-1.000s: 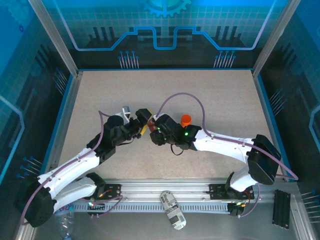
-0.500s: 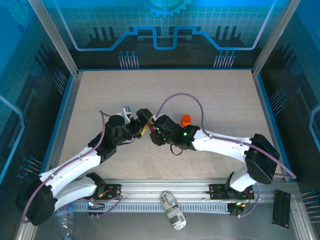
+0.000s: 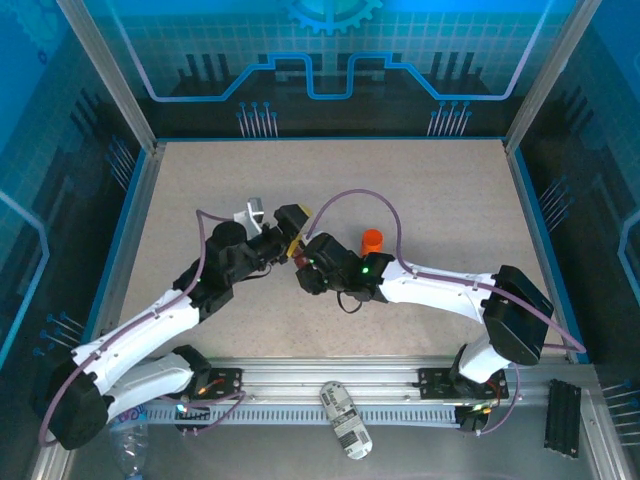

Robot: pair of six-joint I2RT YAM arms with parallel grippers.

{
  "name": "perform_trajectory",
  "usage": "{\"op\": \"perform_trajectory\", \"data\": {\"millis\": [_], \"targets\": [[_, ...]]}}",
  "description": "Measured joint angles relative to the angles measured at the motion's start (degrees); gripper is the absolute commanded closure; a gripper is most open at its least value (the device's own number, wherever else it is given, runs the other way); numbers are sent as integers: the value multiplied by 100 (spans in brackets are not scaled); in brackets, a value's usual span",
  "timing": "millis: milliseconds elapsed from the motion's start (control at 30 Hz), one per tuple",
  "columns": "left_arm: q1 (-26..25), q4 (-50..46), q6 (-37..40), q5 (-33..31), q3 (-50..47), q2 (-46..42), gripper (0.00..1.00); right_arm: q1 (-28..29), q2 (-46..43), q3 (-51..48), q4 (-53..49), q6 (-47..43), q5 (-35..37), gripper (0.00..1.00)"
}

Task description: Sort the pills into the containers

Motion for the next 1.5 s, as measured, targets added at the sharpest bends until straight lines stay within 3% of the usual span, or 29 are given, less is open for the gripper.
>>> {"op": "perform_trajectory", "data": {"millis": [167,300,500,733,967,1067,1133,1500], "targets": [[76,-533,144,-431,-98,-380,1,-13,-55,-308,74,-153,-70,71],[505,-1027,382,-575,-179,-520,1,-92,-61,-479,57,-575,-413,68],[1161,-1628,798,-538,-424,-457,1,-214,402,-341,0,-1714,-1034,66],[1241,-1827,1036,-356,-560,-422,1,-323,883,-319,-177,-2693,-1537,62],[1257,-1823,1078,-258,-566,-254,1,-407,1281,-308,-236,-2986,-1405,59],[1257,-1810,1078,-205,-566,-199,1,-439,1307,-254,-254,-3025,-1290,37],[1257,-1805,1078,-179,-568,-190,1,-507,1311,-249,-271,-3062,-1167,27],[1255,-1799,1104,-157,-595,-85,1,-699,1314,-83,-658,-3032,-404,24]]}}
